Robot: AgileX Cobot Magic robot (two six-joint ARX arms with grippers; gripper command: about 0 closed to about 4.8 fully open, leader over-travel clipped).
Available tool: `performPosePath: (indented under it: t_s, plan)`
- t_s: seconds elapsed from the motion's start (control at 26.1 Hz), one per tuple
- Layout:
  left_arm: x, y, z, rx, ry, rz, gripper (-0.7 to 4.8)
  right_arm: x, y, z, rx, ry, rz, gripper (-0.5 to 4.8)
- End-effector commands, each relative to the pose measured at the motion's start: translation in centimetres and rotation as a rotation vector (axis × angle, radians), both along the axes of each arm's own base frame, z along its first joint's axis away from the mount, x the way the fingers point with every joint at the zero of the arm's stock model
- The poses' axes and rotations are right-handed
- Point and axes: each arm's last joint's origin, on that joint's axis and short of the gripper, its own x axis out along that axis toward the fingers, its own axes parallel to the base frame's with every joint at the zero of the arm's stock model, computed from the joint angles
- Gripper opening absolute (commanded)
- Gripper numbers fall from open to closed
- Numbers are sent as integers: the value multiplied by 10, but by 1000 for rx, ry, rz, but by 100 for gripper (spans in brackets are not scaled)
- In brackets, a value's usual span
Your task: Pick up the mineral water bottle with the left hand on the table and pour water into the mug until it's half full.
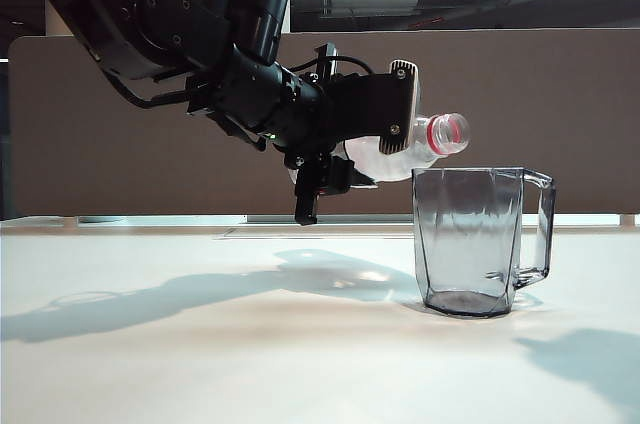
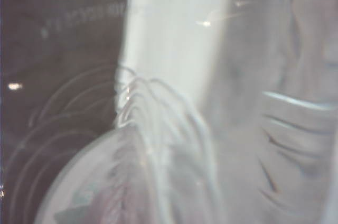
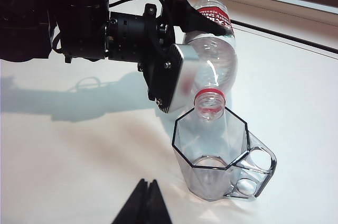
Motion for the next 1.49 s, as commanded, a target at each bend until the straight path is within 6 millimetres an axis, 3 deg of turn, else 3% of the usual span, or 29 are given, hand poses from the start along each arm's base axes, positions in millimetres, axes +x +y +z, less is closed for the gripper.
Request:
performPosePath:
  t_s: [0.04,1.49]
  plan:
    - [1,-1,14,-39,-78,-8,227,0,0,4,13,-19,0,-8]
    - [2,0,14,15,-131,-22,227,0,0,4,16,-17,12,-8]
